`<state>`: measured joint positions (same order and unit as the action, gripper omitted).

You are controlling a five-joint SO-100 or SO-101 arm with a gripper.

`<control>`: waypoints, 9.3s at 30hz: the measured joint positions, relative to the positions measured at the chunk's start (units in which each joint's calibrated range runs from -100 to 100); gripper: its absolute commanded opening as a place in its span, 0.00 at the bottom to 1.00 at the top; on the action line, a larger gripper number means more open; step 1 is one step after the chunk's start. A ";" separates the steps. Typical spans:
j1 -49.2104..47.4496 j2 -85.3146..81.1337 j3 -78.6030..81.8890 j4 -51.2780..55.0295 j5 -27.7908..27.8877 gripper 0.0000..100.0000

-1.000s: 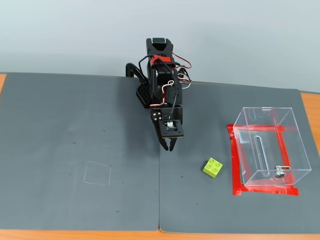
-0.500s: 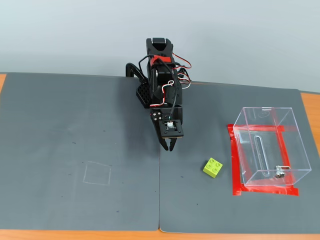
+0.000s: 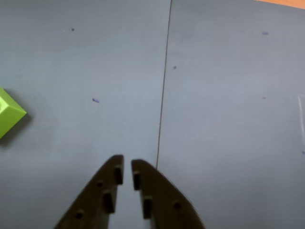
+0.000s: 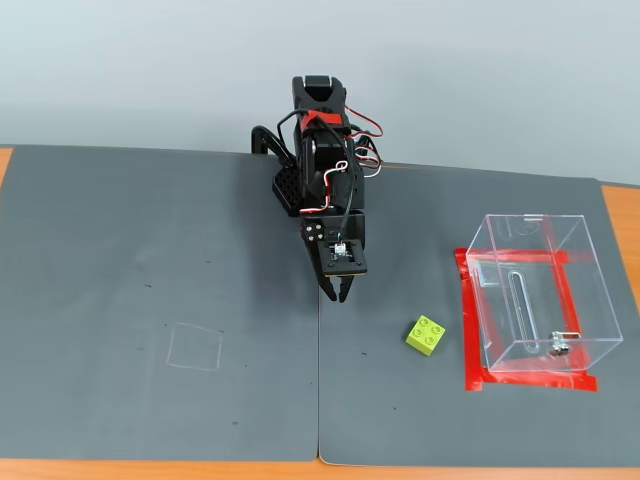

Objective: Pick the green lego block and place it into the transparent box

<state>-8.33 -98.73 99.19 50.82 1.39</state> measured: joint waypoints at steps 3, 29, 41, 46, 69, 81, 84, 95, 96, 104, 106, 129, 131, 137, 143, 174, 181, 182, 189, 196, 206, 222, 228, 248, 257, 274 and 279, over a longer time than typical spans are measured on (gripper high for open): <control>0.00 0.00 0.00 0.00 0.00 0.02; 0.00 0.00 0.00 0.00 0.00 0.02; 0.00 0.00 0.00 0.00 0.00 0.02; 0.00 0.00 0.00 0.00 0.00 0.02; 0.00 0.00 0.00 0.00 0.00 0.02; 0.00 0.00 0.00 0.00 0.00 0.02; 0.00 0.00 0.00 0.00 0.00 0.02; -8.62 5.78 -2.96 0.00 0.24 0.02; -9.21 7.56 -4.04 0.00 0.24 0.02; -12.16 22.68 -17.60 0.00 0.24 0.02; -12.45 25.83 -21.01 0.00 0.24 0.02; -15.25 57.43 -40.14 0.09 7.72 0.39; -15.25 58.20 -40.77 0.09 8.50 0.39; -19.09 61.51 -41.94 -5.03 9.33 0.39; -20.71 65.76 -41.94 -10.58 8.40 0.39; -26.97 80.29 -42.12 -25.50 3.27 0.39; -27.19 80.29 -42.12 -25.50 3.27 0.38; -27.19 80.29 -42.12 -25.50 3.27 0.38; -26.75 82.33 -42.30 -25.59 3.27 0.38; -26.75 84.71 -42.93 -25.59 3.27 0.38; -26.75 84.96 -43.11 -29.49 3.27 0.38; -26.75 89.12 -43.20 -30.01 4.69 0.38; -26.75 89.12 -43.56 -30.01 4.84 0.38; -26.82 89.12 -43.56 -30.01 5.81 0.23; -26.82 89.12 -43.56 -30.01 5.81 0.23; -26.82 89.04 -43.74 -30.18 5.76 0.16; -26.82 89.04 -43.74 -30.18 5.81 0.17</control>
<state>-35.15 -9.69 55.46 20.64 7.20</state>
